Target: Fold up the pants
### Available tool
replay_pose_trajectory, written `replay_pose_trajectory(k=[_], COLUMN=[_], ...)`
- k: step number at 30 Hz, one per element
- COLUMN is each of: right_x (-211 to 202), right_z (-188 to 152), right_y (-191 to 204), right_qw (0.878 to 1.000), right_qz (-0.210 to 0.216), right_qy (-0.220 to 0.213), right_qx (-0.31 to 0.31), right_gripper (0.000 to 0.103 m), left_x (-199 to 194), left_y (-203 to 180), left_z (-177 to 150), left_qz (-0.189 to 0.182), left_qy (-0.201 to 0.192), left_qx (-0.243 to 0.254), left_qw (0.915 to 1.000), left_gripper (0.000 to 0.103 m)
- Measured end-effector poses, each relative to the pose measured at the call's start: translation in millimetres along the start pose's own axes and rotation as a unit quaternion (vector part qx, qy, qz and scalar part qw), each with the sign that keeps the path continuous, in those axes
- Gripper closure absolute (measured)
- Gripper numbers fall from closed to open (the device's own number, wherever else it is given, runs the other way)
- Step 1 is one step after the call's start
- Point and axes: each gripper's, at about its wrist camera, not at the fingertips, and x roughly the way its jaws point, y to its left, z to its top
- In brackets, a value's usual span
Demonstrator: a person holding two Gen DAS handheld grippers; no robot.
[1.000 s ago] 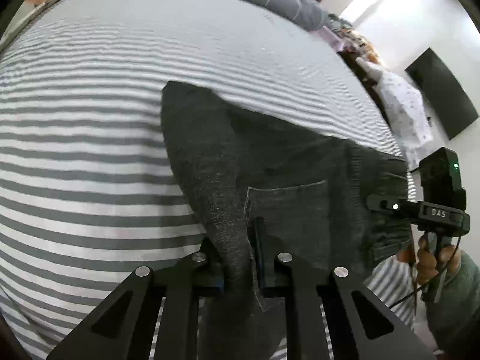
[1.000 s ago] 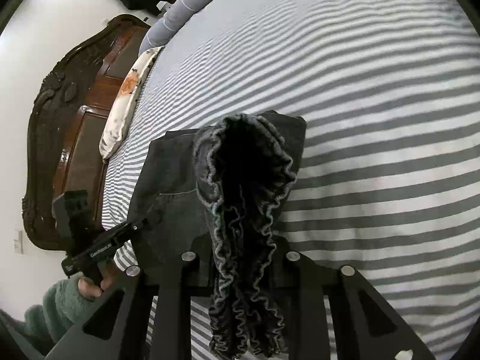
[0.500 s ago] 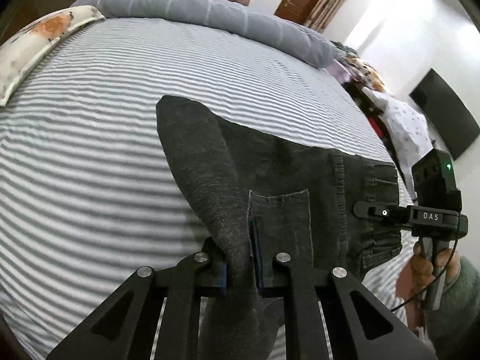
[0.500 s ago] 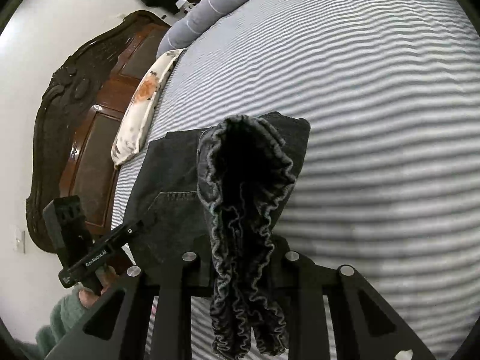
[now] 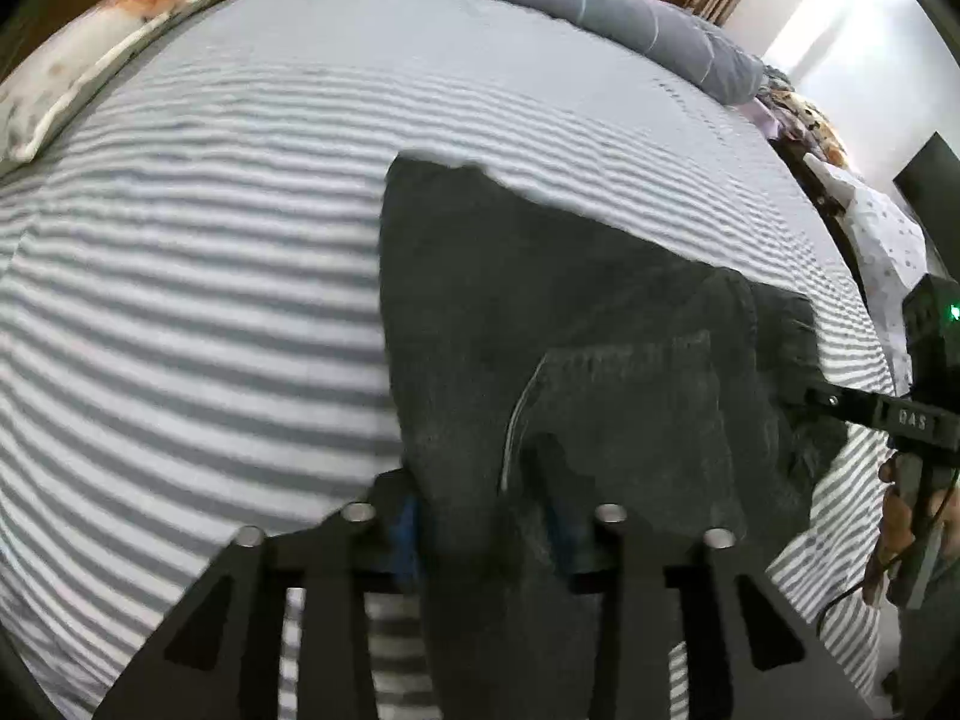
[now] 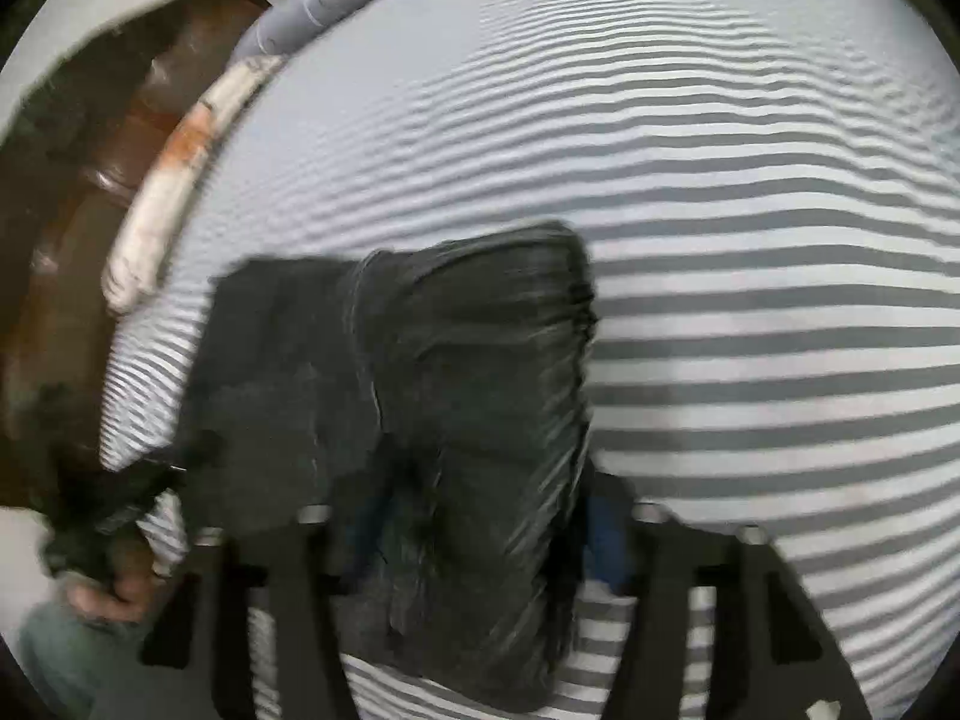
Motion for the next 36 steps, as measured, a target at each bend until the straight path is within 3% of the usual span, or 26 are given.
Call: replay_pose_trajectory(k=[5, 10, 15, 19, 23, 26, 31, 36], right_x=[-8, -5, -9, -32, -64, -83, -104, -114], right_z=[-33, -57, -59, -67, -87, -104, -128, -141], right_y=[14, 8, 11, 37, 66, 88, 116, 133], right_qw=[0.998, 0.998, 0.997, 0.992, 0.983, 0.977, 0.972, 0.972], right_qz=[-0.038, -0.058, -0.076, -0.112, -0.146, -0.163, -0.173, -0.171], right_qy=[-0.015, -0.02, -0.03, -0.057, -0.091, -0.112, -0.129, -0.134], right_qx=[-0.043, -0.03, -0.011, -0.034, -0.063, -0.082, -0.091, -0.089], right_gripper=[0.037, 0.033, 0.032, 0.031, 0.02, 0.014, 0.008, 0.005], left_x=[-12, -14, -23, -45, -73, -87, -121, -150], left_y=[-7, -18, -30, -41, -46, -58, -74, -76], left_z=[-29, -59, -62, -67, -76, -79, -97, -115], left_qz=[0.029, 0.066, 0.112, 0.14, 0.146, 0.162, 0.186, 0.199], left_qy=[-0.005, -0.013, -0.023, -0.046, -0.061, -0.066, -0.091, -0.114], left_qx=[0.027, 0.042, 0.039, 0.035, 0.013, 0.027, 0.037, 0.016], left_qw=[0.9992, 0.9969, 0.9927, 0.9884, 0.9873, 0.9841, 0.9776, 0.9732], left_gripper=[0.046, 0.041, 0.039, 0.037, 0.028, 0.021, 0.015, 0.015])
